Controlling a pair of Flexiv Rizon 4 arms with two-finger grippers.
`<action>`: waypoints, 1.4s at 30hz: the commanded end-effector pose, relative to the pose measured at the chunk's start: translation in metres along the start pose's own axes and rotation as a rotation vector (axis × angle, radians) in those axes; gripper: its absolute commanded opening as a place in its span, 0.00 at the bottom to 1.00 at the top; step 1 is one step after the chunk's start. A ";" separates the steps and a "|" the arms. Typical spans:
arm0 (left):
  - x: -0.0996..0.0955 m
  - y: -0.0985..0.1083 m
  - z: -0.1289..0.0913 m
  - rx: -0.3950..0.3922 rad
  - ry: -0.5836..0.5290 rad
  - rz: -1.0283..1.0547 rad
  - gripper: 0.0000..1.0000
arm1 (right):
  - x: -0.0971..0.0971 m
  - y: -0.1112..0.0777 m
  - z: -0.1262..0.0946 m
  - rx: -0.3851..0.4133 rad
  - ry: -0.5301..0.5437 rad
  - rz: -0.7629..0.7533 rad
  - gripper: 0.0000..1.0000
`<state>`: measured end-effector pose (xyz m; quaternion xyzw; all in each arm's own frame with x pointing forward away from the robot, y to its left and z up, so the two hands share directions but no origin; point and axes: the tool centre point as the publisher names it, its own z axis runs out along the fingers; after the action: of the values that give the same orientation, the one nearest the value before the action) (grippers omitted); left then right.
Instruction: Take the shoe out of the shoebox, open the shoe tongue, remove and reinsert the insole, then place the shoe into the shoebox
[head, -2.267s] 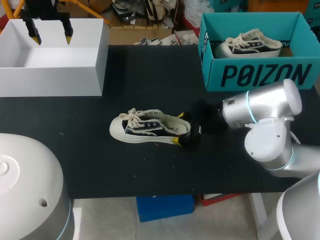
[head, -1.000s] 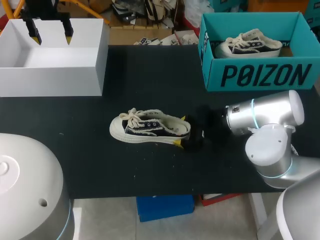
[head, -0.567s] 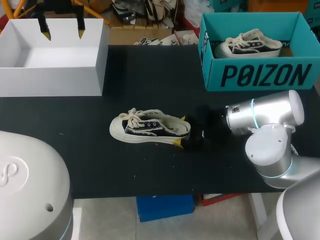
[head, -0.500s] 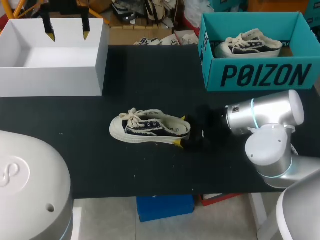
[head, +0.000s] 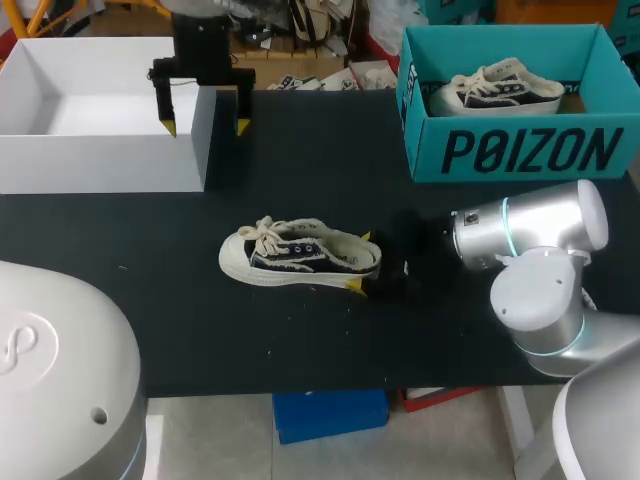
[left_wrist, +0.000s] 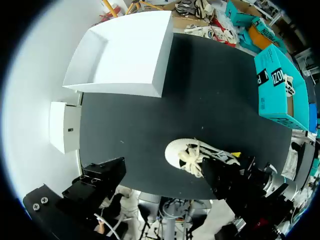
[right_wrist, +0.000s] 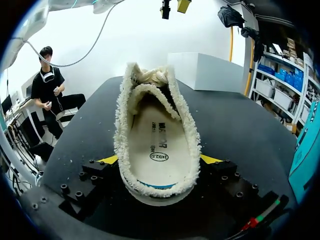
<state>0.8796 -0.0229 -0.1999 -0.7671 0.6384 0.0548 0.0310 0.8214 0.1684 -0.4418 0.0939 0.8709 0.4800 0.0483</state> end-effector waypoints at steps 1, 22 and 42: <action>0.016 0.031 0.006 0.029 -0.001 0.018 1.00 | 0.000 -0.001 0.002 0.001 -0.001 0.001 0.00; 0.024 0.034 0.012 0.009 -0.017 0.087 1.00 | 0.000 -0.001 0.002 0.001 -0.001 0.001 0.00; 0.098 0.088 0.047 0.027 -0.208 0.260 1.00 | 0.000 -0.001 0.002 0.001 -0.001 0.001 0.00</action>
<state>0.8086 -0.1118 -0.2463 -0.6712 0.7314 0.0975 0.0705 0.8215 0.1684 -0.4418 0.0938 0.8708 0.4803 0.0481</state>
